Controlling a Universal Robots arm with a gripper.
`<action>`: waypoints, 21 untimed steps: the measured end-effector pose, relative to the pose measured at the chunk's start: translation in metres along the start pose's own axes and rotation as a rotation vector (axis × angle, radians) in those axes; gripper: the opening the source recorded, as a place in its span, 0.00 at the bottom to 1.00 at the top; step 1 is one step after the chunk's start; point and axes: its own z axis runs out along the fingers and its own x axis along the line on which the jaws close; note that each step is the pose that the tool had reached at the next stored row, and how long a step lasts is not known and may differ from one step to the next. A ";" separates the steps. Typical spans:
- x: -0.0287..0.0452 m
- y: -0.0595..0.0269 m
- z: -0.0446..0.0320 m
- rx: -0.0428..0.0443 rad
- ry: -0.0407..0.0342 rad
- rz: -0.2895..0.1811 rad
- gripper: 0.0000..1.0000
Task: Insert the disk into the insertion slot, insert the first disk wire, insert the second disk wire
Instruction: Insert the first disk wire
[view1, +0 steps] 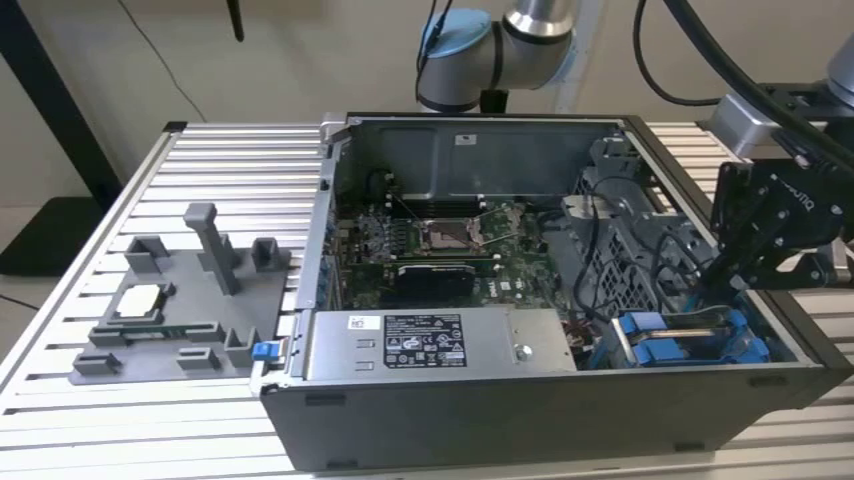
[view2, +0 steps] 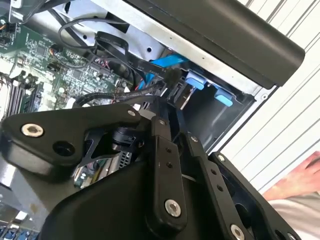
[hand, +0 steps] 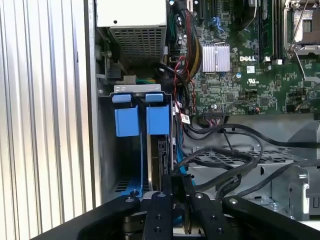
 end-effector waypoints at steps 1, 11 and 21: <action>0.0004 -0.0007 0.0007 -0.0046 0.0002 0.000 0.00; 0.0032 -0.0027 0.0082 -0.0164 -0.0017 -0.034 0.00; 0.0082 -0.0041 0.0125 -0.0168 -0.0128 -0.034 0.00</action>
